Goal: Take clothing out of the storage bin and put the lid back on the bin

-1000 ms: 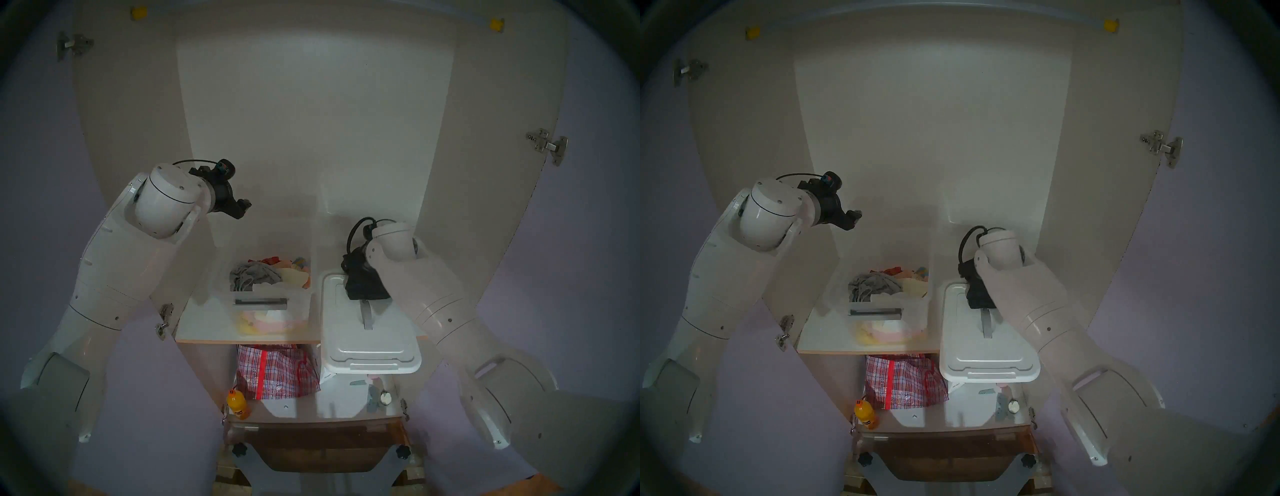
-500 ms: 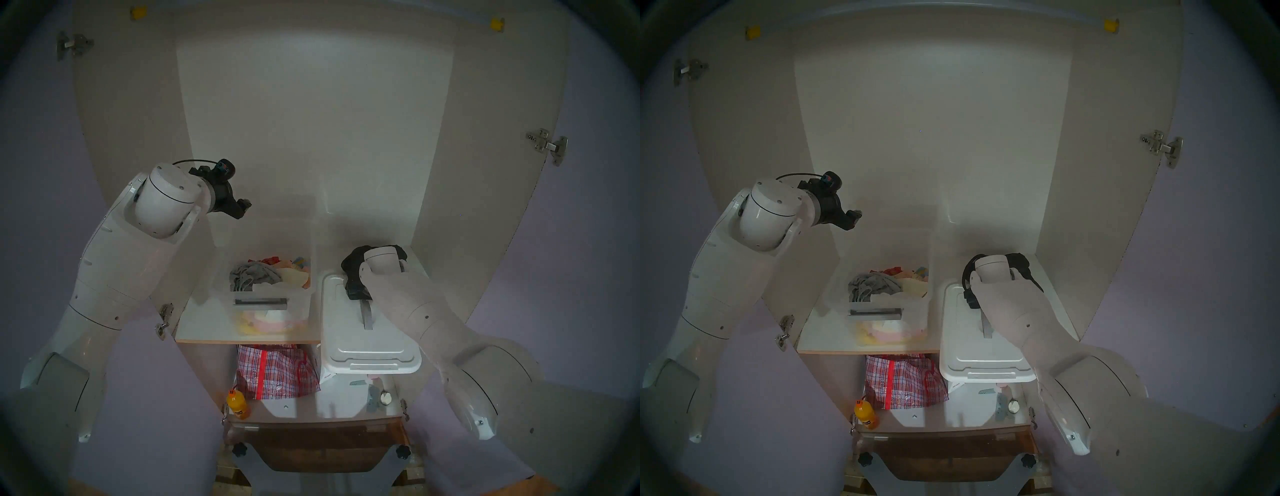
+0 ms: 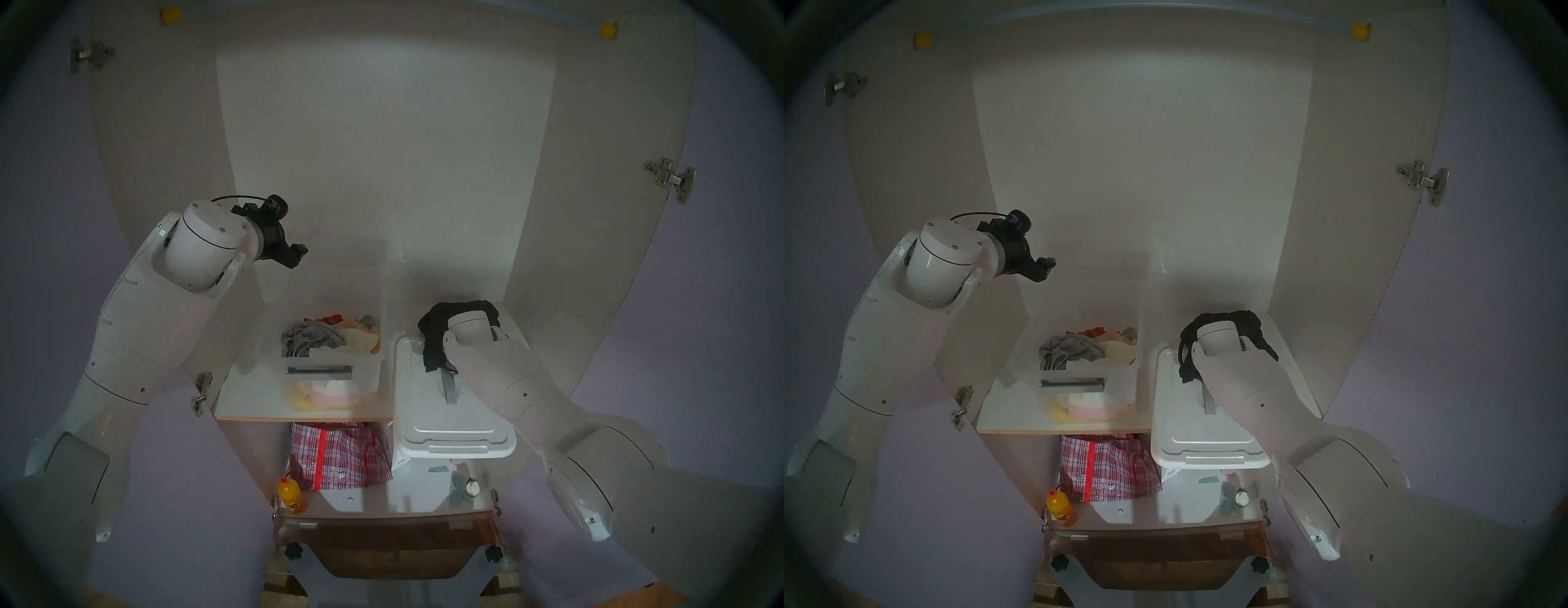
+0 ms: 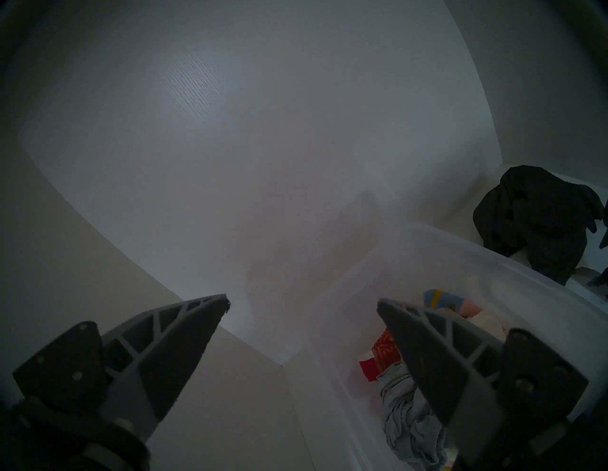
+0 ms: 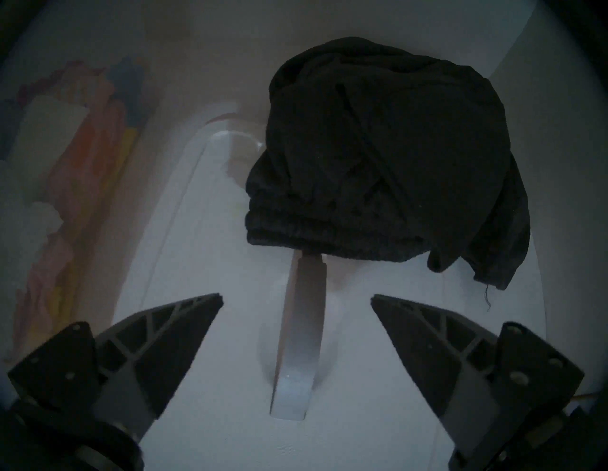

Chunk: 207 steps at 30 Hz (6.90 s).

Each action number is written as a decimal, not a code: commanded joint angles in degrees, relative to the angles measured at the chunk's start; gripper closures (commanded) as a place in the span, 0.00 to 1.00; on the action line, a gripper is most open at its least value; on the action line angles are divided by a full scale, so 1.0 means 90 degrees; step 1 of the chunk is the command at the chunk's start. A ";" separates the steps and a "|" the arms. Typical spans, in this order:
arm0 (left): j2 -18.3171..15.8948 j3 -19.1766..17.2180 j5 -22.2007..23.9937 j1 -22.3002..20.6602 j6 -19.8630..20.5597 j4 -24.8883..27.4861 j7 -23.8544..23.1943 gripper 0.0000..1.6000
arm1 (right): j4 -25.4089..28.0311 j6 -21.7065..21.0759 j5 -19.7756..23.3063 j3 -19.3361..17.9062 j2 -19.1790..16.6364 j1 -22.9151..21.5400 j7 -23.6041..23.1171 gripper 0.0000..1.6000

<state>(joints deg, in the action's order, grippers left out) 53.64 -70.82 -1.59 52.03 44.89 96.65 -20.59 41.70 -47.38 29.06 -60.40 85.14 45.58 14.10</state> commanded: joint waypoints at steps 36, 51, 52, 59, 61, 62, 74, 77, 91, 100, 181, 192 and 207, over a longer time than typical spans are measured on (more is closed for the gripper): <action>-0.0003 -0.0080 0.0007 -0.0197 -0.0068 0.0138 0.0014 0.00 | -0.3142 0.2337 -0.0179 0.0326 0.0543 -0.1213 -0.1784 0.08; -0.0004 -0.0079 0.0009 -0.0197 -0.0067 0.0138 0.0015 0.00 | -0.3499 0.2507 -0.0146 0.0244 0.0600 -0.1366 -0.1705 0.53; -0.0004 -0.0079 0.0009 -0.0197 -0.0067 0.0138 0.0015 0.00 | -0.3509 0.2512 -0.0145 0.0235 0.0606 -0.1372 -0.1698 0.54; -0.0003 -0.0078 0.0008 -0.0195 -0.0063 0.0136 0.0017 0.00 | -0.3555 0.2303 0.0039 -0.0103 0.0632 -0.1603 -0.1647 0.56; -0.0003 -0.0078 0.0008 -0.0195 -0.0061 0.0135 0.0018 0.00 | -0.3533 0.2234 0.0082 -0.0223 0.0623 -0.1734 -0.1649 0.56; -0.0003 -0.0078 0.0008 -0.0195 -0.0061 0.0135 0.0018 0.00 | -0.3533 0.2234 0.0082 -0.0223 0.0623 -0.1734 -0.1649 0.56; -0.0003 -0.0076 0.0009 -0.0195 -0.0060 0.0134 0.0019 0.00 | -0.3585 0.1901 0.0319 -0.0599 0.0637 -0.2166 -0.1480 0.56; -0.0003 -0.0076 0.0010 -0.0194 -0.0059 0.0134 0.0020 0.00 | -0.3588 0.1811 0.0388 -0.0706 0.0644 -0.2277 -0.1440 0.56; -0.0003 -0.0075 0.0010 -0.0193 -0.0057 0.0132 0.0021 0.00 | -0.3565 0.1396 0.0707 -0.1120 0.0719 -0.2782 -0.1333 0.56; -0.0003 -0.0074 0.0010 -0.0193 -0.0056 0.0131 0.0021 0.00 | -0.3533 0.1231 0.0818 -0.1309 0.0780 -0.3052 -0.1255 0.56; -0.0010 -0.0075 0.0019 -0.0200 -0.0073 0.0139 0.0019 0.00 | -0.3737 0.0865 -0.0381 0.1151 0.0650 -0.1974 -0.3394 0.00; -0.0010 -0.0074 0.0019 -0.0200 -0.0069 0.0138 0.0020 0.00 | -0.3745 0.1328 -0.0371 0.1022 0.0768 -0.1684 -0.2924 0.00; -0.0009 -0.0071 0.0019 -0.0198 -0.0063 0.0135 0.0022 0.00 | -0.3778 0.2276 -0.0404 0.1001 0.0760 -0.1257 -0.2340 0.71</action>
<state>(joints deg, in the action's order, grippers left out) 53.54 -70.69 -1.38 51.97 44.85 96.65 -20.55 7.34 -29.17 25.52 -51.36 91.84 34.08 -8.60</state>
